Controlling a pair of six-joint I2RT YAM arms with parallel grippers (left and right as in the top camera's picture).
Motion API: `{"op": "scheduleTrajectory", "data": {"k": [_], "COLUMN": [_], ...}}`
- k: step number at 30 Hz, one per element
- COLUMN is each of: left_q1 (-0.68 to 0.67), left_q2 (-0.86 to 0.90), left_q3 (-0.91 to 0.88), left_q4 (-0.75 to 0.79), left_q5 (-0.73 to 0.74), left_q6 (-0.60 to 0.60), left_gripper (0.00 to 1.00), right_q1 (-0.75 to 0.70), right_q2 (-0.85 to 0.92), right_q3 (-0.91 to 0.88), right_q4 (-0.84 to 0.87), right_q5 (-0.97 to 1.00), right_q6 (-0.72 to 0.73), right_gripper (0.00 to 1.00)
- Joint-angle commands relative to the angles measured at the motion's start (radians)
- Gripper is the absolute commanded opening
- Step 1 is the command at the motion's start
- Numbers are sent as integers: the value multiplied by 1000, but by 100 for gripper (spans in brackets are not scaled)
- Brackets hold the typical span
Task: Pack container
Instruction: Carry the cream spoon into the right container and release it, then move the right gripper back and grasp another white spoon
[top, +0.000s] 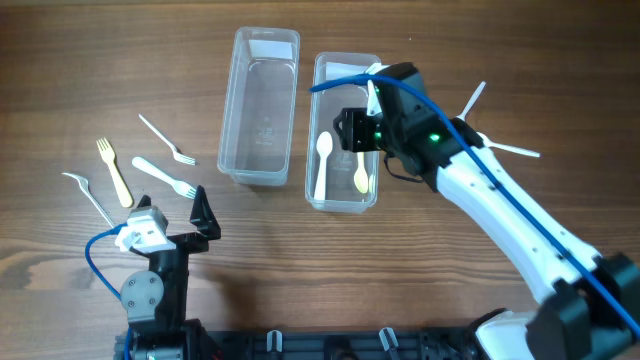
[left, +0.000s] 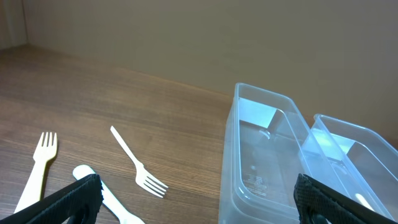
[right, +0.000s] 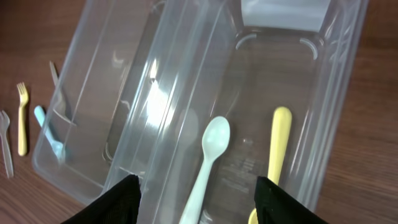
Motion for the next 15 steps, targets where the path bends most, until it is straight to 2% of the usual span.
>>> {"op": "scheduleTrajectory", "data": {"k": [1,2,3,6,9,12,15], "left_q1": [-3,-3,-3,-3,-3,-3,-3], "left_q2": [-7,-7,-7,-7,-7,-7,-7], "left_q3": [-8,-8,-8,-8,-8,-8,-8], "left_q4": [2,2,2,2,2,2,2], "left_q5": [1,1,1,1,1,1,1], "left_q6": [20,20,19,19,20,20,19], "left_gripper": [100,100,100,100,100,100,100], "right_q1": [-37,-60,-84,-143,-233,-328,-395], "right_q2": [-170,-227,-281,-372,-408,-394,-366], "right_q3": [0,0,0,0,0,-12,-44], "right_q4": [-93,-170,-248,-423,-602,-661,-655], "right_q5": [162,272,388,555,594,589,585], "right_q6": [-69,-69,-97,-282,-426,-437,-534], "right_gripper": [60,73,76,74,75,81,84]}}
